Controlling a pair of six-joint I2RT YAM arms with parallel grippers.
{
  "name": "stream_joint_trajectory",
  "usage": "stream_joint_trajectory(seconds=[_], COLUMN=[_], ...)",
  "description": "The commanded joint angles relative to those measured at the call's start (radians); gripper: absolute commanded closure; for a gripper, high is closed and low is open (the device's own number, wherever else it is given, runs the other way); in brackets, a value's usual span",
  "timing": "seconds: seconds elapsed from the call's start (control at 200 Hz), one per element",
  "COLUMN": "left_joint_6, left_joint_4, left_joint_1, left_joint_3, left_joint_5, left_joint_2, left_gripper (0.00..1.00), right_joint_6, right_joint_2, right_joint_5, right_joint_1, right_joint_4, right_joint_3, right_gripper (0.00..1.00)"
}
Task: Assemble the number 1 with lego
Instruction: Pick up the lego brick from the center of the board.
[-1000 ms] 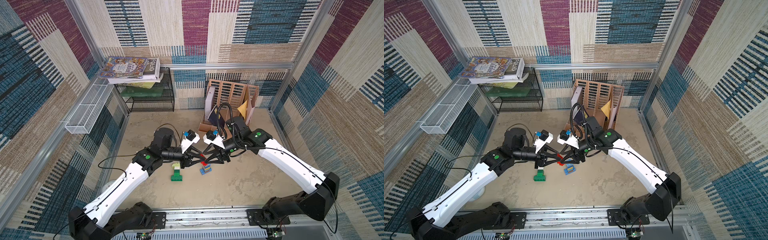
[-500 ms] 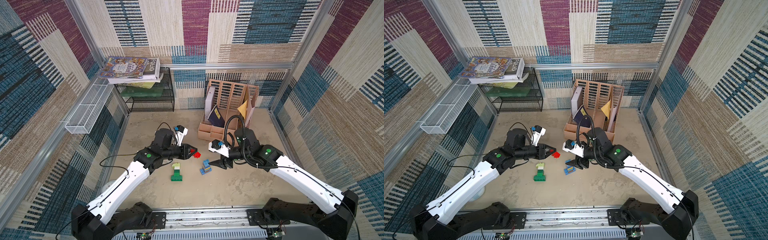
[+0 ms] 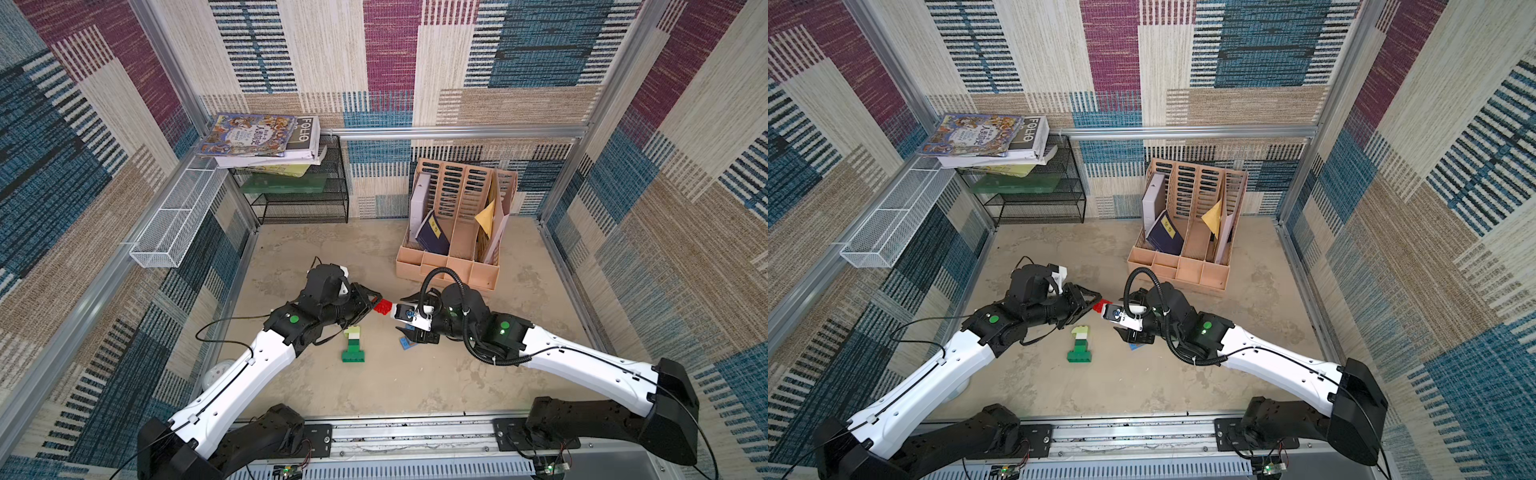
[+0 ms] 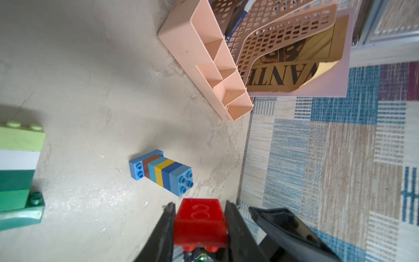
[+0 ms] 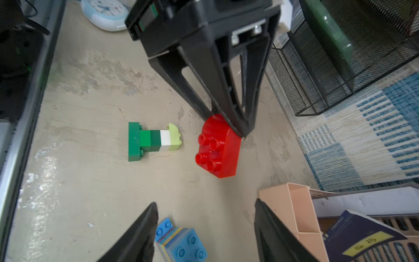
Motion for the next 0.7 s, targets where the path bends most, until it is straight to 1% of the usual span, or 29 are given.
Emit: stream_joint_trajectory(seconds=[0.0,0.085,0.165,0.175,0.2,0.28,0.401,0.531,0.696], left_joint_6=[-0.230,-0.345,-0.392,-0.398,-0.410,-0.434,-0.479,-0.501,-0.523], left_joint_4=[-0.003,-0.023,-0.059,-0.062,-0.080,-0.119,-0.124,-0.136,-0.131], left_joint_1=[0.000,-0.001,-0.001,0.000,0.000,-0.001,0.000,0.000,-0.001], left_joint_3=[-0.002,-0.002,0.015,0.017,0.024,0.039,0.031,0.028,0.017], left_joint_5=[-0.032,-0.025,-0.028,-0.028,-0.030,-0.035,-0.035,-0.043,-0.050], left_joint_2=[0.002,0.012,0.017,0.019,0.020,0.021,0.018,0.009,-0.001], left_gripper=[0.90,0.90,0.89,0.89,0.89,0.89,0.89,0.89,0.89], right_joint_6=[-0.107,-0.139,-0.153,-0.154,-0.156,-0.156,-0.167,-0.180,-0.190], right_joint_2=[-0.009,0.006,0.028,0.030,0.037,0.060,0.094,0.123,0.149], right_joint_5=[0.175,0.202,0.201,0.200,0.201,0.187,0.145,0.152,0.116], right_joint_1=[0.032,0.037,0.037,0.058,0.067,0.068,0.072,0.074,0.070], right_joint_4=[0.171,0.224,0.254,0.257,0.265,0.278,0.283,0.292,0.290], right_joint_3=[-0.046,-0.068,-0.068,-0.067,-0.064,-0.052,-0.034,-0.022,-0.018], right_gripper=[0.32,0.32,0.32,0.32,0.32,0.33,0.35,0.37,0.42])
